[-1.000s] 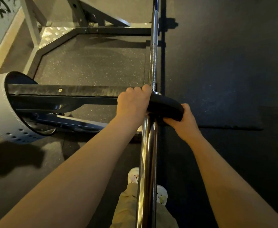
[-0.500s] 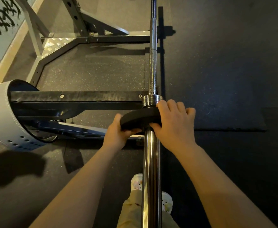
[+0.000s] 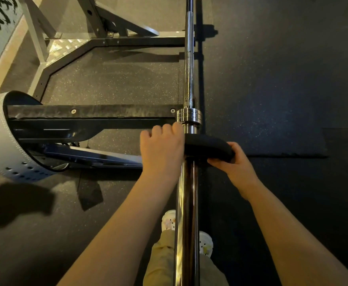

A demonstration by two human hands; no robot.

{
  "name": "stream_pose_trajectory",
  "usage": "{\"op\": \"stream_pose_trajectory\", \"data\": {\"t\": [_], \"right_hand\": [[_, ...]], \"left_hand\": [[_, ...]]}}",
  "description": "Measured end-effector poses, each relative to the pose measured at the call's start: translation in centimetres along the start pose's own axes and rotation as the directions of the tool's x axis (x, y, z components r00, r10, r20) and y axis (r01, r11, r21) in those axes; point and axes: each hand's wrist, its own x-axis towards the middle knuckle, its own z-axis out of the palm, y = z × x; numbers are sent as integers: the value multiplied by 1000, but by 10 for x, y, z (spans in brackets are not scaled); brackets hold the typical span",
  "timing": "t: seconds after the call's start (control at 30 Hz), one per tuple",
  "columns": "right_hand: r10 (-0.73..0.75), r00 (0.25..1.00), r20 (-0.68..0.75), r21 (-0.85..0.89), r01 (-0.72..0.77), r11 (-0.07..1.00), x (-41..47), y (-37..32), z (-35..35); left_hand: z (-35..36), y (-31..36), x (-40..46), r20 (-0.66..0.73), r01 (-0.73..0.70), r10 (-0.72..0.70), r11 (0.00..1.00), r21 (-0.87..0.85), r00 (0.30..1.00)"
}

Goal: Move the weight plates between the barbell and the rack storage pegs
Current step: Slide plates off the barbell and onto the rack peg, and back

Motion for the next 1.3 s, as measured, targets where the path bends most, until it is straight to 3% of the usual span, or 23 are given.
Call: {"op": "stream_pose_trajectory", "data": {"t": [0.1,0.23,0.4,0.6,0.7,0.83,0.9,1.0,1.07,1.13,1.2,1.3], "right_hand": [[121,993,-11,90,-120,989,-4,19,1],[85,996,-18,33,-85,996,-5,17,0],[-35,999,3,-248,35,968,-15,-6,-2],[-381,924,-40,-701,246,669,-52,-13,23],[-504,864,-18,-783,301,545,-59,-3,31],[-537,843,15,-796,335,504,-54,3,27],[-518,855,24,-767,348,539,-51,4,24],[-424,905,-3,-628,328,705,-51,12,20],[-302,953,-29,-419,262,869,-54,18,17],[-108,994,-23,-96,105,990,-59,26,14],[59,998,7,109,-59,992,-60,39,9],[208,975,77,265,-222,938,-60,55,6]], "left_hand": [[-8,25,4,66,-34,28,995,91,997],[-8,19,-3,38,-45,43,997,64,998],[3,-11,-16,6,-37,38,992,-124,999],[34,-50,-56,215,139,-50,896,-423,975],[47,-53,-74,262,231,-103,819,-526,960],[46,-50,-75,265,262,-130,786,-559,955],[42,-48,-74,269,264,-134,800,-539,954],[31,-41,-74,240,244,-142,845,-476,960],[22,-30,-75,201,210,-139,893,-399,970],[11,-16,-76,109,121,-96,962,-246,989],[1,1,-75,46,25,-20,994,-106,999],[-7,21,-72,83,-67,70,997,-40,994]]}}
